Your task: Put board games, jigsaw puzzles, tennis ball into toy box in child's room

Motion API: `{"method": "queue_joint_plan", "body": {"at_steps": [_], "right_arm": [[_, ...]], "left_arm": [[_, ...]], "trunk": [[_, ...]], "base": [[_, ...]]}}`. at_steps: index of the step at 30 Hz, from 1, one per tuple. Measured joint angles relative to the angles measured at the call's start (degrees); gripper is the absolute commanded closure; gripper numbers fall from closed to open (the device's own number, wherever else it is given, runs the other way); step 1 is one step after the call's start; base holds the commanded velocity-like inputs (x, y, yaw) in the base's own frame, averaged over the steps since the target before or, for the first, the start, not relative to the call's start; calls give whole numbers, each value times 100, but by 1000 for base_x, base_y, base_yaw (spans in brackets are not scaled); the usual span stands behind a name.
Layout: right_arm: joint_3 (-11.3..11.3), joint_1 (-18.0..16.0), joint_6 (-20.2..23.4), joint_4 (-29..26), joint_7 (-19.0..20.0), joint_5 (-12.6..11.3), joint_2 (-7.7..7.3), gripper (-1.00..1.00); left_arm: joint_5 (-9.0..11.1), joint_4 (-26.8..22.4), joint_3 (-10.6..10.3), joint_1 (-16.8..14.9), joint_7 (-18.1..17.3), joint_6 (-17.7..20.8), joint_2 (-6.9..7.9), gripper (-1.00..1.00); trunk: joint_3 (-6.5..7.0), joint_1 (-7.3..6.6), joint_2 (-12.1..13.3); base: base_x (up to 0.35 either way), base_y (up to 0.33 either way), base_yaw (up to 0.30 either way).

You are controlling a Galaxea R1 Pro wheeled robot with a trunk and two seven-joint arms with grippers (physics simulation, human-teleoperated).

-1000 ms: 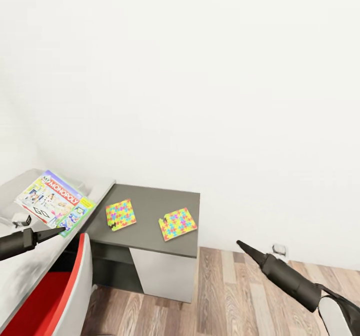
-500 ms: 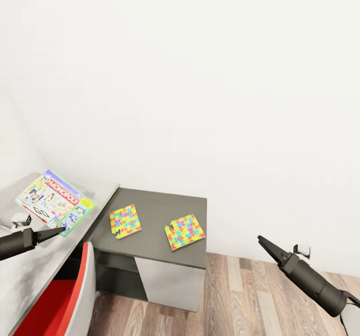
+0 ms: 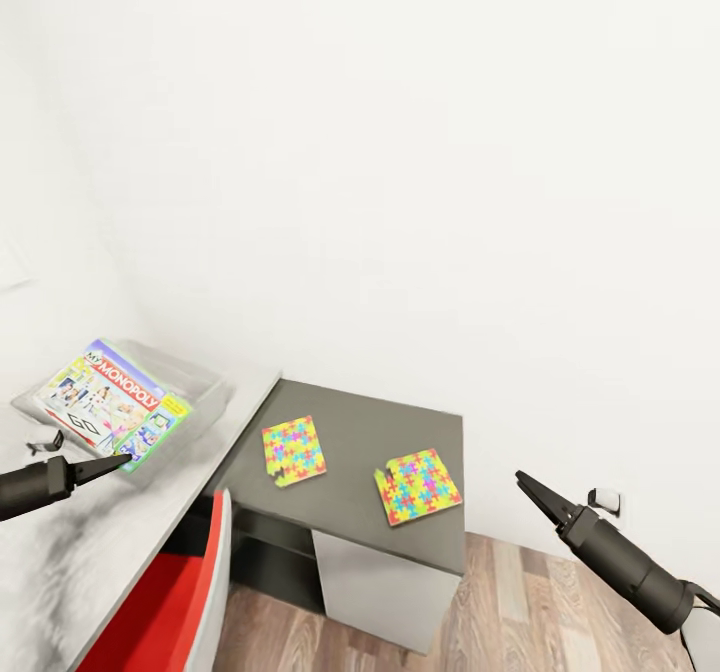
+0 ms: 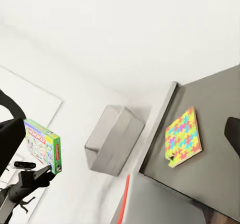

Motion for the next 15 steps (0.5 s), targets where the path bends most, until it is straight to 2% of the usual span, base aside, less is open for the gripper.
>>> {"method": "queue_joint_plan", "body": {"at_steps": [5,10,15], "right_arm": [[-3,1,-1,-1,-1,1,0,-100],[-5,1,-1,6,-1,0,0,-100],[-5,1,-8,17,-28,0,1,-100]], "left_arm": [[4,-5,-4,-1,-4,-1,-3,100],[14,-11,0,-2,-11,-2,0,100],[7,-13,0,-3,-7,-11,-2,100]], "trunk": [[6,1,1],[7,2,0],[7,1,0]], "base": [[262,-15,126],[94,-12,20],[204,99,3]]}}
